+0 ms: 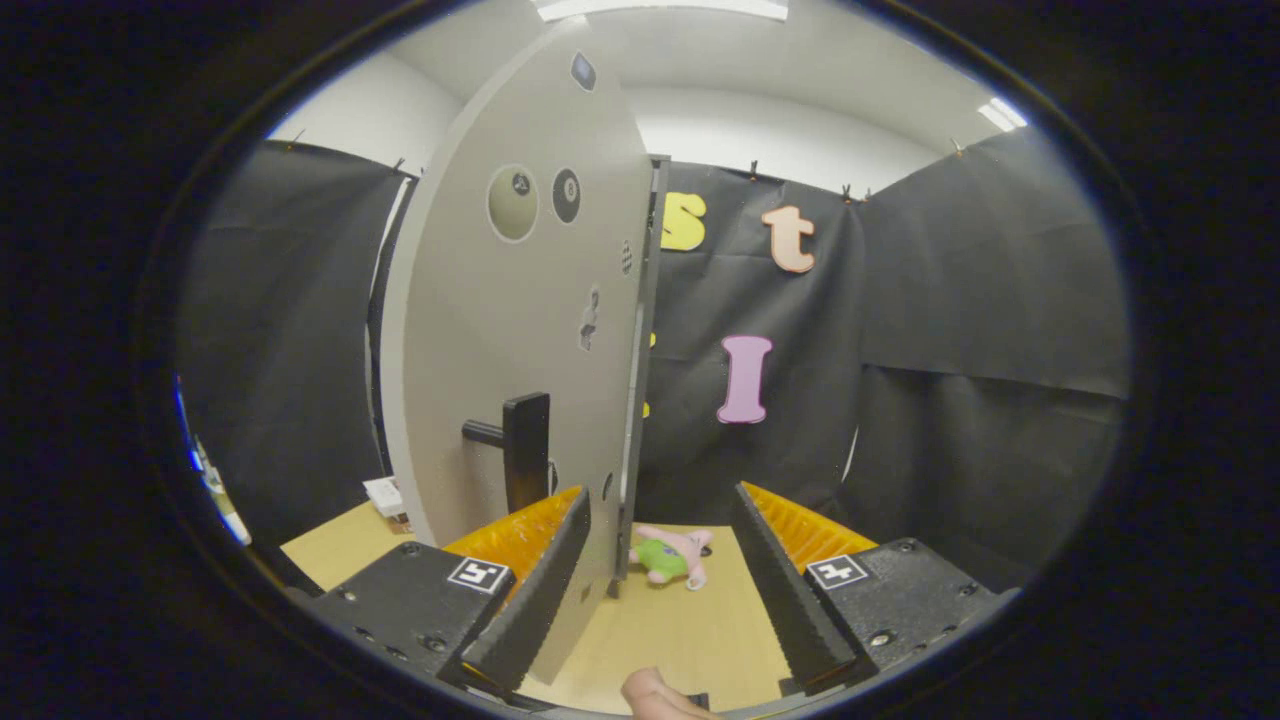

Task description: Open the shoe cabinet door, grab the shoes and put them into the shoe cabinet, then close the shoe cabinet door.

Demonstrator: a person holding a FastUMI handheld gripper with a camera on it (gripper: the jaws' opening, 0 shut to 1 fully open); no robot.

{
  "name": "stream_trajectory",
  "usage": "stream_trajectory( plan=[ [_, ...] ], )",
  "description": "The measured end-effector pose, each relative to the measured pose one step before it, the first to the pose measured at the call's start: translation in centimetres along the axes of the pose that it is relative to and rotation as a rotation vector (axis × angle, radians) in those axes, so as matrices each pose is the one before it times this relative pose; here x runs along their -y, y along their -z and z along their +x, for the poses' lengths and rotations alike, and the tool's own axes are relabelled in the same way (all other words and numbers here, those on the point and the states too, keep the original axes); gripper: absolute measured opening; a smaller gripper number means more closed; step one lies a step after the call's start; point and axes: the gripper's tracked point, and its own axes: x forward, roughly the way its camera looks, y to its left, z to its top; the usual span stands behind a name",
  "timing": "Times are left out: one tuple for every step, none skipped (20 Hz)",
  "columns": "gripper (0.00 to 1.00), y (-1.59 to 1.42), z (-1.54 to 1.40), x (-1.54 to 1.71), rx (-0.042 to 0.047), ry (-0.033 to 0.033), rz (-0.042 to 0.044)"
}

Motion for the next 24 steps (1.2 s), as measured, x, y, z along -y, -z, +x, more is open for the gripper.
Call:
stream_trajectory(
  plan=[
    [0.93, -0.008, 0.035, -0.947, -0.00925, 0.00043, 0.00890],
    [0.93, -0.023, 0.031, -0.944, -0.00669, -0.00355, 0.00838],
    [0.93, 0.059, 0.058, -0.980, -0.00230, -0.00661, 0.00427],
    [0.93, -0.058, 0.134, -0.906, 0.00149, -0.00782, 0.00536],
    [0.93, 0.153, 0.173, -0.894, 0.00009, -0.00912, 0.00866],
    [0.93, -0.023, 0.349, -0.821, -0.00187, -0.01089, 0.00929],
    [0.93, 0.021, 0.430, -0.749, -0.00267, -0.01035, 0.00993],
    [0.94, 0.063, 0.438, -0.797, -0.00127, -0.00791, 0.00776],
    [0.94, -0.132, 0.414, -0.877, -0.00045, -0.00799, 0.00948],
    [0.94, -0.027, 0.581, -0.943, -0.00045, -0.00936, 0.01108],
    [0.94, 0.000, 0.740, -1.227, -0.00188, -0.01559, 0.01357],
    [0.94, -0.047, 0.573, -0.924, -0.00159, -0.01692, 0.00783],
    [0.93, -0.067, 0.762, -1.130, -0.00022, -0.02176, 0.00385],
    [0.93, -0.120, 0.749, -0.885, 0.00477, -0.01512, 0.00333],
    [0.94, -0.075, 0.977, -1.108, 0.00448, -0.01404, 0.00008],
    [0.93, -0.054, 0.909, -0.841, 0.00140, -0.00826, -0.00342],
    [0.93, -0.012, 1.130, -1.014, 0.00280, -0.00853, -0.00885],
    [0.93, 0.342, 0.784, -0.393, 0.00346, -0.01299, -0.00633],
    [0.94, 0.286, 0.849, -1.049, 0.00043, -0.01929, -0.00264],
    [0.94, 0.327, 0.782, -0.943, 0.00217, -0.01704, -0.00418],
    [0.94, 0.352, 0.595, -0.705, 0.00798, 0.00292, -0.00413],
    [0.94, 0.228, 0.227, 0.022, 0.00899, 0.01944, -0.00455],
    [0.94, 0.243, 0.164, 0.106, 0.00757, 0.02128, -0.00248],
    [0.94, 0.251, 0.248, -0.022, 0.00309, 0.01118, -0.00135]
  ],
)
